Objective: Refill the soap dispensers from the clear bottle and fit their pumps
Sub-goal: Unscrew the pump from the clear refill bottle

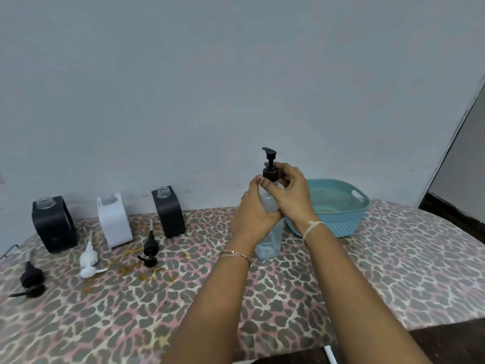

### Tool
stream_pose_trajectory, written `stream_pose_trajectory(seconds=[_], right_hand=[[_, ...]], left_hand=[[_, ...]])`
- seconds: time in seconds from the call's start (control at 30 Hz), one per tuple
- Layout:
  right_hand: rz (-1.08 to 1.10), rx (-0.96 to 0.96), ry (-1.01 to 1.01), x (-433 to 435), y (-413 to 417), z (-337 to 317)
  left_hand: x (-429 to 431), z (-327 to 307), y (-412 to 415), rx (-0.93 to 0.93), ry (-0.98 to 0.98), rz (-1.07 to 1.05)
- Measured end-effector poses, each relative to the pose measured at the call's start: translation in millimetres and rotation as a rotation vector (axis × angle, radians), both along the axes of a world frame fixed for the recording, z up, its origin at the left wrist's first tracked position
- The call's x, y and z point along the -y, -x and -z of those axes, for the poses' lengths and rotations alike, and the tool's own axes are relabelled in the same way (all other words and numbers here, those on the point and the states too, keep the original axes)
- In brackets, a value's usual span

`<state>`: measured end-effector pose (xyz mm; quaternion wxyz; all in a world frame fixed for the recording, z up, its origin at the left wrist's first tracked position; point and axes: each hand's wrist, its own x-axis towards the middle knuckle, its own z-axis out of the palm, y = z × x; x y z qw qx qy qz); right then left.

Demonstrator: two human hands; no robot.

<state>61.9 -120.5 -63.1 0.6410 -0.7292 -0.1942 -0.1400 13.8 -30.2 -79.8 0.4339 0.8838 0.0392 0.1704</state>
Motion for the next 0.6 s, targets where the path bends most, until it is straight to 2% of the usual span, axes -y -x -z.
stream_pose_trajectory(seconds=[0.17, 0.4, 0.53, 0.6], right_hand=[[-0.056, -0.050, -0.043, 6.6, 3.3, 2.2], [-0.105, -0.037, 0.013, 11.9, 13.8, -4.4], [0.049, 0.034, 0.185, 4.0, 11.7, -4.4], [0.104, 0.037, 0.202, 2.4, 10.8, -5.5]], left_hand=[[-2.0, 0.7, -0.1, -0.003, 0.016, 0.014], [0.7, -2.9, 4.1, -0.023, 0.092, 0.042], [-0.3, -5.7, 4.7, -0.063, 0.076, 0.039], [-0.4, -6.2, 4.9, -0.075, 0.067, 0.037]])
